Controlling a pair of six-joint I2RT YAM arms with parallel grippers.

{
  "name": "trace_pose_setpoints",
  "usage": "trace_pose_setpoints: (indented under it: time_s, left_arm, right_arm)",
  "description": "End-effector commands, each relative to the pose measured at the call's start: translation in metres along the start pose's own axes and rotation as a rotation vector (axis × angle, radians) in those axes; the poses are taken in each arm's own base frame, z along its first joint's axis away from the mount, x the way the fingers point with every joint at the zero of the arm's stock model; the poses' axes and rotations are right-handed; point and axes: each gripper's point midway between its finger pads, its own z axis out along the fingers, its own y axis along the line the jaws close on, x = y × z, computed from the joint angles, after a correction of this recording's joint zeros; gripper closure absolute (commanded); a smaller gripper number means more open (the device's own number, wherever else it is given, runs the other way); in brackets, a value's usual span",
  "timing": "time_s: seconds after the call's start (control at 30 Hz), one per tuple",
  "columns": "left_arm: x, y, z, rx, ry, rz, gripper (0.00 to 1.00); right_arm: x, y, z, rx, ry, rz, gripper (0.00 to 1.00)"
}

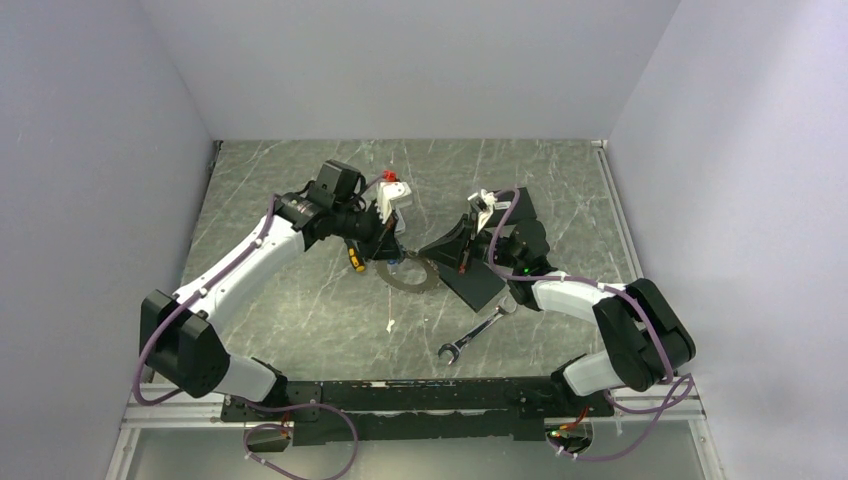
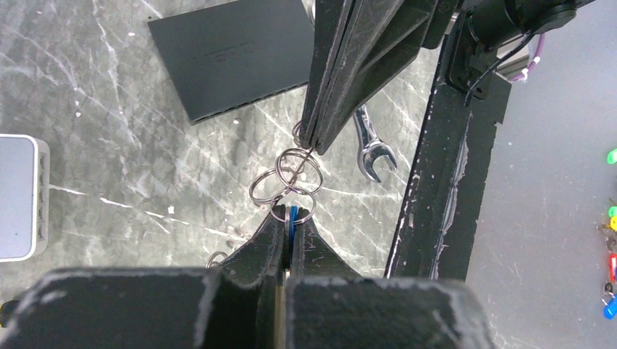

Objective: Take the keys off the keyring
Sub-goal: Remove the key from the keyring.

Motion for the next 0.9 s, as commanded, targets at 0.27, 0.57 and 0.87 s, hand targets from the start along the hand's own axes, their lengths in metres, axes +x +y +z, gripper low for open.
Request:
trace_pose_setpoints:
  time_s: [0.27,0.57,0.87]
  left_arm:
    - [-0.033,-0.013,-0.016,0.069,-0.074,0.064,1.00]
    - [-0.035,-0.022,-0.018,0.122,-0.072,0.104,1.00]
    - [-0.029,-0.033,-0.019,0.154,-0.067,0.172,1.00]
  right_arm:
    - [0.007,0.004,0.000,-0.039,0.047,-0.131,1.00]
    - [0.007,0.009,0.002,-0.071,0.059,-0.184,1.00]
    - [0.003,0.013,0.004,-0.082,0.040,-0.141,0.80]
